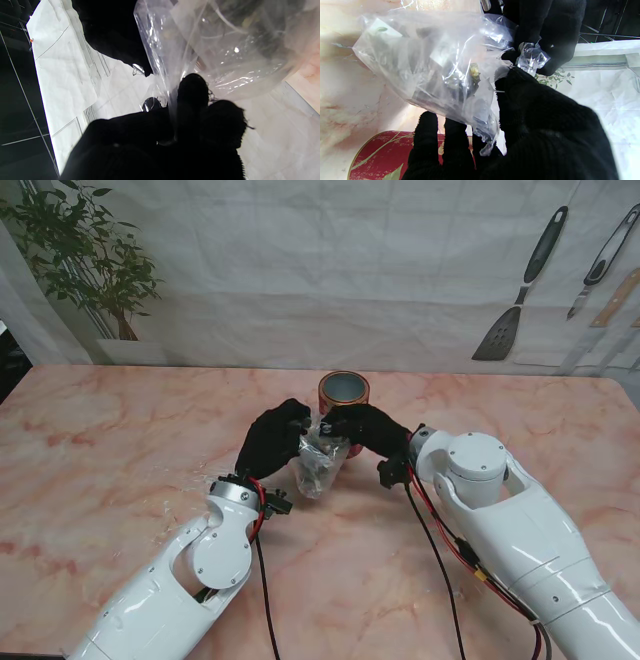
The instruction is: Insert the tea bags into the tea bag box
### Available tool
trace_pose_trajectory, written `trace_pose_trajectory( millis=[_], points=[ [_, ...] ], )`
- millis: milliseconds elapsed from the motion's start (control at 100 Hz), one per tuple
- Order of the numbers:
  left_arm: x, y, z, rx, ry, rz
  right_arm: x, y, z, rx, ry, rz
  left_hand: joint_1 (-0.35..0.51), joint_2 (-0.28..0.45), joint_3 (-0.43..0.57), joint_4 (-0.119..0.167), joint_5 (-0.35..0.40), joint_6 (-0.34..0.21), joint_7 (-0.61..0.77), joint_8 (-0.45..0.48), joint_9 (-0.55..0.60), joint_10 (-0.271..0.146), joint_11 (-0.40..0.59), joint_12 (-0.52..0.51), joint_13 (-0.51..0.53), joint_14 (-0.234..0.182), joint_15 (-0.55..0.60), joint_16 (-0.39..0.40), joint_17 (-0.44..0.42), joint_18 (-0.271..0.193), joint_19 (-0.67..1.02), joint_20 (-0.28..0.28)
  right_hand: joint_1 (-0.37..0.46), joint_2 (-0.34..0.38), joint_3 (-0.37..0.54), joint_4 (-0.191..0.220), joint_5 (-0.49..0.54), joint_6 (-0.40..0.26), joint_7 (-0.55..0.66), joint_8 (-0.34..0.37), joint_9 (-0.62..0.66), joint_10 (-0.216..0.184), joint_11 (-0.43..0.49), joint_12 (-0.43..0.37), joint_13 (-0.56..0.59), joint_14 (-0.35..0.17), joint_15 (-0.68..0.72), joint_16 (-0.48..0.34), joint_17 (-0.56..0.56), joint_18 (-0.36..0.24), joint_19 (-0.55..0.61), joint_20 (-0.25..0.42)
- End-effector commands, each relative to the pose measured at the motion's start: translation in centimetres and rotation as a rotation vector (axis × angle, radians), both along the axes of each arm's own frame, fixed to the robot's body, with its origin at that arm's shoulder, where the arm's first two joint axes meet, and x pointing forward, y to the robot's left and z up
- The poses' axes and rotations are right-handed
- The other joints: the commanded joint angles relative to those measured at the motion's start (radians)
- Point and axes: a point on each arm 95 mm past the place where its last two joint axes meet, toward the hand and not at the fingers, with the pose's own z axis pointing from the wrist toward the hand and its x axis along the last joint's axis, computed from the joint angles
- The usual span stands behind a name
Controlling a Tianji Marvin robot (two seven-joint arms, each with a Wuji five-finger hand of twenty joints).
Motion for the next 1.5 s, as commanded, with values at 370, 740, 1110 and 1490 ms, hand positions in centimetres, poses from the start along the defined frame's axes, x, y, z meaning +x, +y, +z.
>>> trace_pose_trajectory(
  millis=[370, 740, 1110, 1490],
  points=[
    [0.4, 0.1, 0.1, 0.013, 0.030, -0.001, -0.2, -0.2, 1.3, 0.071, -0.020, -0.001, 0.123, 0.014, 0.058, -0.006, -0.021, -0.024, -0.006, 0.011, 0.004, -0.075, 0.033, 0.036, 0.001, 0.074, 0.011, 0.009, 0.013, -0.080, 0.017, 0.000, 0.048, 0.049, -0.015, -0.023, 0.026, -0.167, 0.040, -0.009, -0.044, -0.048, -0.067, -0.043, -0.026, -0.046, -0.095, -0.039, -0.013, -0.035, -0.055, 0.040],
    [0.3, 0.4, 0.4, -0.008, 0.016, 0.019, -0.1, -0.8, 2.2, 0.120, -0.025, -0.025, 0.122, 0.007, 0.063, -0.006, -0.020, -0.022, -0.005, 0.013, 0.005, -0.063, 0.035, 0.036, 0.004, 0.073, 0.014, 0.010, 0.014, -0.082, 0.021, 0.001, 0.050, 0.038, -0.016, -0.021, 0.036, -0.163, 0.034, -0.011, -0.042, -0.048, -0.086, -0.062, -0.022, -0.048, -0.133, -0.054, -0.014, -0.038, -0.073, 0.054],
    [0.3, 0.6, 0.4, -0.003, 0.027, 0.032, 0.3, -1.2, 2.4, 0.209, 0.003, -0.042, 0.122, 0.002, 0.070, -0.009, -0.018, -0.017, -0.004, 0.013, 0.007, -0.055, 0.035, 0.036, 0.006, 0.078, 0.022, 0.012, 0.015, -0.082, 0.030, 0.005, 0.041, 0.010, -0.014, 0.000, 0.061, -0.170, 0.030, -0.053, -0.031, -0.044, -0.160, -0.122, -0.017, -0.049, -0.206, -0.079, -0.016, -0.037, -0.102, 0.069],
    [0.3, 0.7, 0.3, 0.014, 0.041, 0.026, 0.4, -1.5, 3.2, 0.265, -0.032, -0.036, 0.122, -0.001, 0.072, -0.011, -0.015, -0.016, -0.007, 0.013, 0.008, -0.054, 0.034, 0.037, 0.008, 0.079, 0.026, 0.012, 0.016, -0.084, 0.035, 0.007, 0.045, -0.009, -0.002, -0.001, 0.079, -0.162, 0.026, -0.066, -0.014, -0.038, -0.231, -0.182, -0.010, -0.057, -0.316, -0.114, -0.013, -0.043, -0.137, 0.079]
  ],
)
